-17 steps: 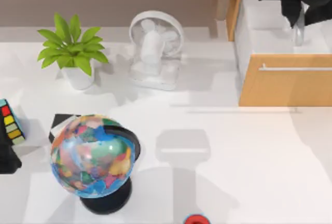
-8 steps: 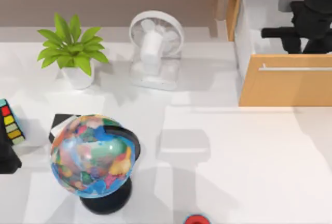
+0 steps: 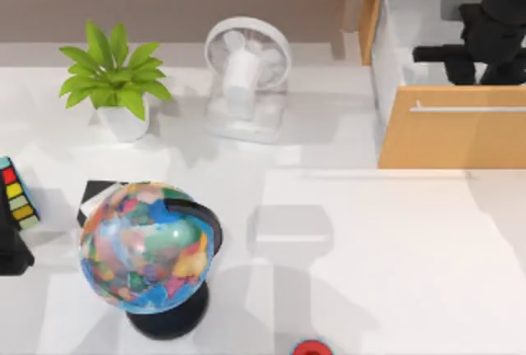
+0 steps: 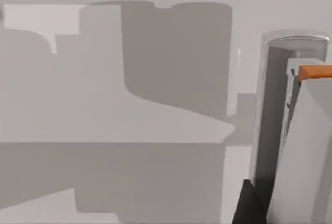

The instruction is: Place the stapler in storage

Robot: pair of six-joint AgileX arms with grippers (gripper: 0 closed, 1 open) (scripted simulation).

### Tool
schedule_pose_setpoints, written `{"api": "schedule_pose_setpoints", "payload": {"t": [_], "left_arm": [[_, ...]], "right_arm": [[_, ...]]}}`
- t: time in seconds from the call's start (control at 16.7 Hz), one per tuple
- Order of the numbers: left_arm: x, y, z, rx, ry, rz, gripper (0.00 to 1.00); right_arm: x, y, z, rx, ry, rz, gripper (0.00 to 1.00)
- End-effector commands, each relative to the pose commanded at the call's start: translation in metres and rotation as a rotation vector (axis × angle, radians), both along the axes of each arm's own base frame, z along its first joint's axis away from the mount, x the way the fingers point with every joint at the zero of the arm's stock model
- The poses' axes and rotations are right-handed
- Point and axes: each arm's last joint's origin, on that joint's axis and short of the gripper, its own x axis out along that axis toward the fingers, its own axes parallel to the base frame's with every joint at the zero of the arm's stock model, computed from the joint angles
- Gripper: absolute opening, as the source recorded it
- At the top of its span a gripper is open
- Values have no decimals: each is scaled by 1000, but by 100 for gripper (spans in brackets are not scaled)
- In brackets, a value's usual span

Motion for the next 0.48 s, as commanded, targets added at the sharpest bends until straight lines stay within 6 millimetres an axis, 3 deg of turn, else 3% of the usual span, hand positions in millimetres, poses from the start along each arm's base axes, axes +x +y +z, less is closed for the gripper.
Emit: {"api": "schedule_pose_setpoints", "payload": {"t": [0.3, 0.48], "left_arm": [[0, 0, 0, 0, 0, 0, 100], [0, 0, 0, 0, 0, 0, 100]], "right_arm": [[0, -1, -5, 0, 6, -2, 0], [0, -1, -5, 0, 6, -2, 23]]}}
